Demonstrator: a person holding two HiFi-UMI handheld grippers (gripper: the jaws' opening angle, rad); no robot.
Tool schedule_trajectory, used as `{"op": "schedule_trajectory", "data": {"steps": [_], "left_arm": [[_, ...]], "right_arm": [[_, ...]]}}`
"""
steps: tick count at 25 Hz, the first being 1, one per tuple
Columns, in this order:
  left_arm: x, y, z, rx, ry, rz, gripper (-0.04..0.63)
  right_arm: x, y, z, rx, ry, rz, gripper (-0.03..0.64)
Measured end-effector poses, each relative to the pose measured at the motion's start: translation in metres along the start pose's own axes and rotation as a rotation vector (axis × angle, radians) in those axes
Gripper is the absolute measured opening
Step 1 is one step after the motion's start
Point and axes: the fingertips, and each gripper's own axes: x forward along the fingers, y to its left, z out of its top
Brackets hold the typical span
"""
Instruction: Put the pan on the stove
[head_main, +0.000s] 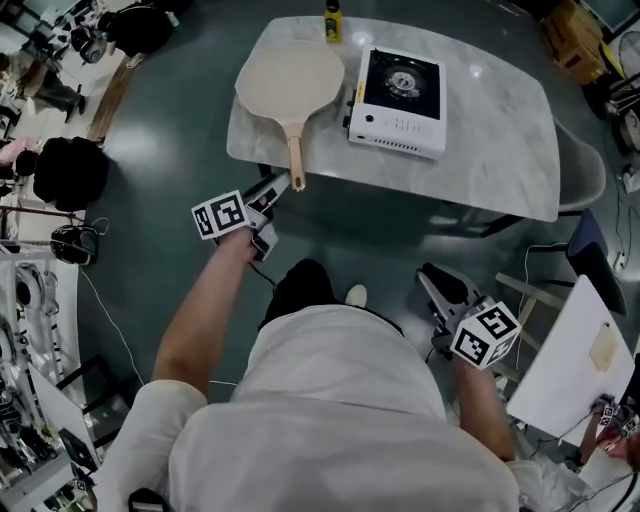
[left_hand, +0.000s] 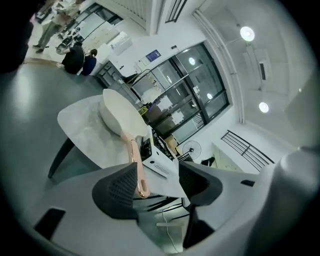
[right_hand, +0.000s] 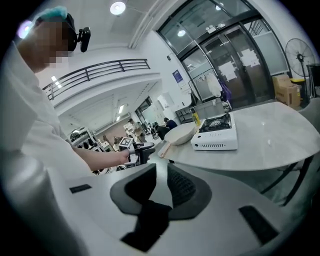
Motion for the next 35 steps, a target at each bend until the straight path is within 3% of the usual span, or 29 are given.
{"op": "schedule_trajectory", "data": {"steps": [7, 20, 25, 30, 35], "left_arm": [[0.036, 0.048, 0.018, -0.173, -0.021, -0.030, 0.287], [0.105, 0.062, 0.013, -0.472, 0.047, -0.316, 0.291], [0.121, 0.049, 0.016, -0.532, 0.096, -0.429, 0.209], [0.133, 0.044, 0.015, -0.548, 0.141, -0.444, 0.067], [0.135, 0.039, 0.017, -0.494, 0.160, -0.443, 0.061]], "right_arm": [[0.026, -0.020, 0.025, 0.023, 0.022, -0.018, 0.075], [0.089, -0.018, 0.054, 0.071, 0.133, -0.087, 0.067], [0.102, -0.016, 0.062, 0.103, 0.147, -0.129, 0.061], [0.109, -0.014, 0.063, 0.130, 0.144, -0.166, 0.057], [0.115, -0.013, 0.061, 0.150, 0.136, -0.188, 0.052]]}}
